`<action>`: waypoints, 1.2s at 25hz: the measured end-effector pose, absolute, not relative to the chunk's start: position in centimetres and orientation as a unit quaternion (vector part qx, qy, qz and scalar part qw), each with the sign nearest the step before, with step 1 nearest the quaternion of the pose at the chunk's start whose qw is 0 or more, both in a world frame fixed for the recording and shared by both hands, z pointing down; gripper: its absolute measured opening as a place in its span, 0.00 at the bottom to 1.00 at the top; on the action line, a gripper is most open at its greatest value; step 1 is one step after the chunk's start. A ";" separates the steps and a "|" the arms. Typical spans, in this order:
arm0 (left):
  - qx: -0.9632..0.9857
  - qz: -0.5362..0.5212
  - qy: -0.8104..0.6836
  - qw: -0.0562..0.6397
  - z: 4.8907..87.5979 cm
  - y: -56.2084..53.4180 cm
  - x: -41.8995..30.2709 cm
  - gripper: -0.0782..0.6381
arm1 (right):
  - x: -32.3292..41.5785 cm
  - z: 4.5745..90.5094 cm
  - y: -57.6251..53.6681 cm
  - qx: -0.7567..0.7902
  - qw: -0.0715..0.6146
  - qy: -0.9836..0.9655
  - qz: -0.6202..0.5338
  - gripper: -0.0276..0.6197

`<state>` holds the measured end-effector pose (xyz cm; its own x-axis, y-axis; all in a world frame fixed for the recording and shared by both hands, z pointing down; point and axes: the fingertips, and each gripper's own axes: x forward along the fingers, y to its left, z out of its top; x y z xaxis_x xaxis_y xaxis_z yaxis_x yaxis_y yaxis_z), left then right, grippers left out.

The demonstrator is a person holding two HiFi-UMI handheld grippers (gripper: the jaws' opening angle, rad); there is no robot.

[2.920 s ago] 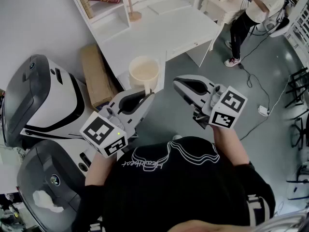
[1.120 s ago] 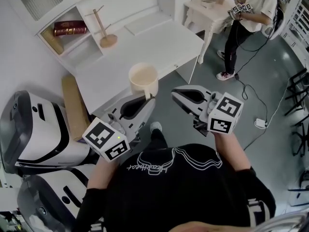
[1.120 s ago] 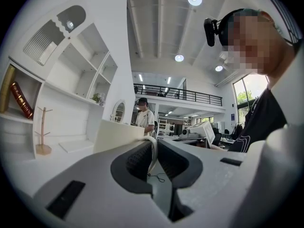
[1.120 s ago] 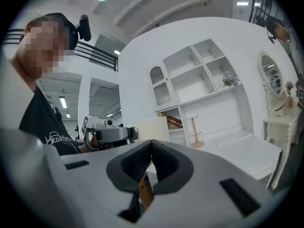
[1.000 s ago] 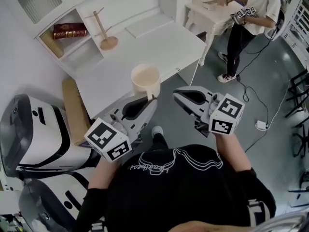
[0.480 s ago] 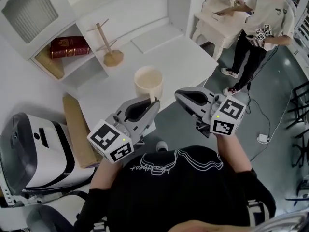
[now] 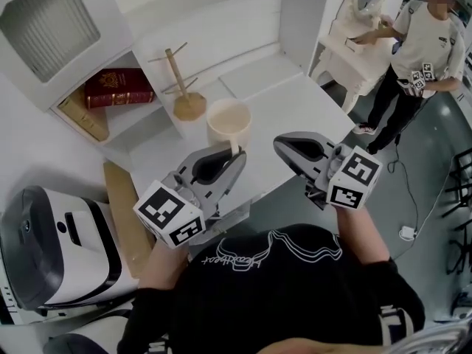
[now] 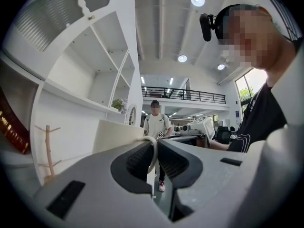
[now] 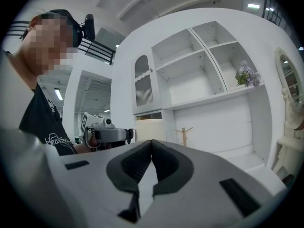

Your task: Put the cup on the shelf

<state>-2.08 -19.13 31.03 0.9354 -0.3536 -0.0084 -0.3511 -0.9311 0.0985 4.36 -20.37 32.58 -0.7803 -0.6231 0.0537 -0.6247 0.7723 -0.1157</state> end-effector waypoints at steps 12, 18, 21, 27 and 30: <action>0.975 -0.016 -0.220 0.023 29.6 -23.1 -2.3 0.17 | 4.5 32.7 -23.9 0.308 -0.003 -0.949 0.071 0.05; 0.971 -0.012 -0.240 0.005 28.6 -25.3 -1.7 0.17 | 5.2 31.9 -26.0 0.288 -0.006 -0.956 0.061 0.05; 0.968 -0.015 -0.252 0.003 27.7 -26.9 -1.1 0.17 | 6.0 31.4 -27.7 0.281 -0.008 -0.958 0.059 0.05; 0.961 -0.013 -0.276 -0.009 25.9 -30.5 0.1 0.17 | 7.0 30.7 -31.5 0.263 -0.009 -0.963 0.058 0.05; 0.958 -0.010 -0.286 -0.016 25.3 -32.2 0.4 0.17 | 7.6 30.4 -33.1 0.257 -0.013 -0.965 0.054 0.05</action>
<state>0.43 -32.16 25.29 0.8365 -0.5473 -0.0273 -0.5479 -0.8362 -0.0246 7.56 -33.13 30.36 -0.8679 -0.4968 0.0027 -0.4940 0.8624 -0.1109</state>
